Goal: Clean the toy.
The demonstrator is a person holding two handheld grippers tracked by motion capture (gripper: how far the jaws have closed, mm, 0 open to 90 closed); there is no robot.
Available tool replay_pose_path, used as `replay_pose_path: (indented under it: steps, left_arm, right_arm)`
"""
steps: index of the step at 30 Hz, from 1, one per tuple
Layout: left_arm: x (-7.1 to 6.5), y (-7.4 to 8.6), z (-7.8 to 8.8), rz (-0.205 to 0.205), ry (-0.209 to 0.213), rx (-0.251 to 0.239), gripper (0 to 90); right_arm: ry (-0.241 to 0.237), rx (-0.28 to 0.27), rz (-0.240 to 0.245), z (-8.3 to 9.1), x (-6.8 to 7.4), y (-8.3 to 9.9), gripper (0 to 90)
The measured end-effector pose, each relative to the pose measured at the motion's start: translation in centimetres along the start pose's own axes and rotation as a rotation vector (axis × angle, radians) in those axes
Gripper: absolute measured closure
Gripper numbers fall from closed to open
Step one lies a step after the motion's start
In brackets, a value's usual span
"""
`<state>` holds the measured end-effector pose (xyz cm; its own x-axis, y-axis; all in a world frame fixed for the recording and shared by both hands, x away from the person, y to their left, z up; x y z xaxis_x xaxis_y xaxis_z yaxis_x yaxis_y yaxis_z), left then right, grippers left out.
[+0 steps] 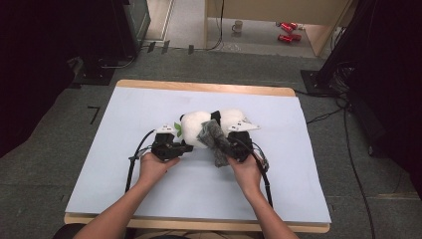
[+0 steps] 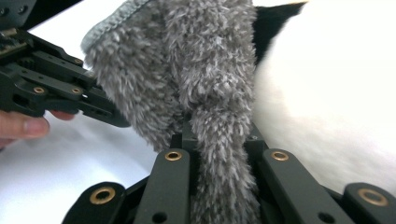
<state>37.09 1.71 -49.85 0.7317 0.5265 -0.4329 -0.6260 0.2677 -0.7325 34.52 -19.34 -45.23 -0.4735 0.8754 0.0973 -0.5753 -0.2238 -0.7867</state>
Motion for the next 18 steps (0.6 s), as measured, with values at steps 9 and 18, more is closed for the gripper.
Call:
replay_pose_path:
  steps: [9,18]
  left_arm:
    - [0.2,-0.1,0.1,-0.008,0.000,-0.001,80.2]
    - [0.6,-0.2,0.4,0.001,-0.015,-0.001,80.3]
  right_arm:
    - [0.049,-0.026,-0.008,1.8,-2.1,-0.5,79.0]
    - [0.124,-0.050,-0.065,3.3,-5.1,-0.5,78.8]
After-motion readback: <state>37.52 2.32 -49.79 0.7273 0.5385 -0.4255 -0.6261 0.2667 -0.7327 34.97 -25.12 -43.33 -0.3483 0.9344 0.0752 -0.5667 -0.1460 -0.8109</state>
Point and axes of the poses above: each handheld gripper's, and its own axes: z roughly backward along the jaws, y roughly out of its underside, x roughly to its left, the point moved 4 cm from there along -z, roughly forward along the jaws, and after that the axes turned 6 degrees about y, right-handed, at the moved point
